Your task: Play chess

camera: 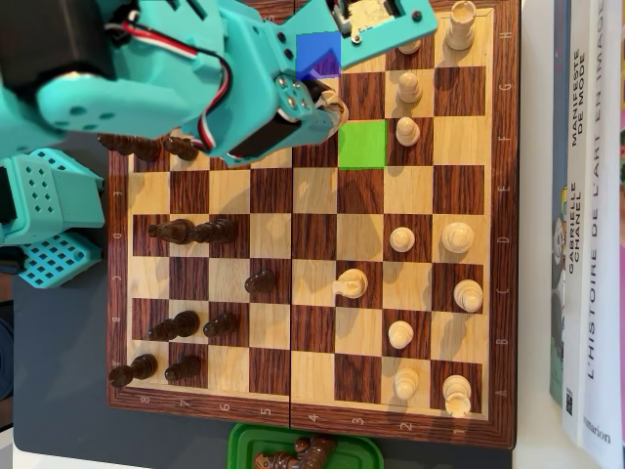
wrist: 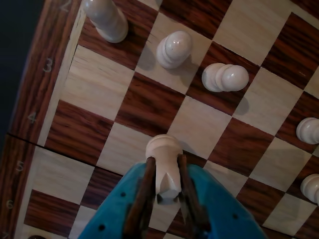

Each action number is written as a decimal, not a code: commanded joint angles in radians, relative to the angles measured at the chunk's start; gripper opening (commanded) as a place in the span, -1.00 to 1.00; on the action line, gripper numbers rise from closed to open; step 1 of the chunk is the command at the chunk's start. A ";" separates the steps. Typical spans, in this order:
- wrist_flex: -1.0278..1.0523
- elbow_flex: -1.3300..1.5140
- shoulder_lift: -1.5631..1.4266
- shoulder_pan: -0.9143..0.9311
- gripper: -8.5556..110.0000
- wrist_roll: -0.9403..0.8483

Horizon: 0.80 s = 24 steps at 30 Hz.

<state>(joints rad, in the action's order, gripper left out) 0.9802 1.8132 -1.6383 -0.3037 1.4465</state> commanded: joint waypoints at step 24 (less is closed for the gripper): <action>-0.005 -0.032 0.002 0.012 -0.86 0.006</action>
<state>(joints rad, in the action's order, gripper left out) 0.9802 1.8132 -1.6306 -0.3007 1.4465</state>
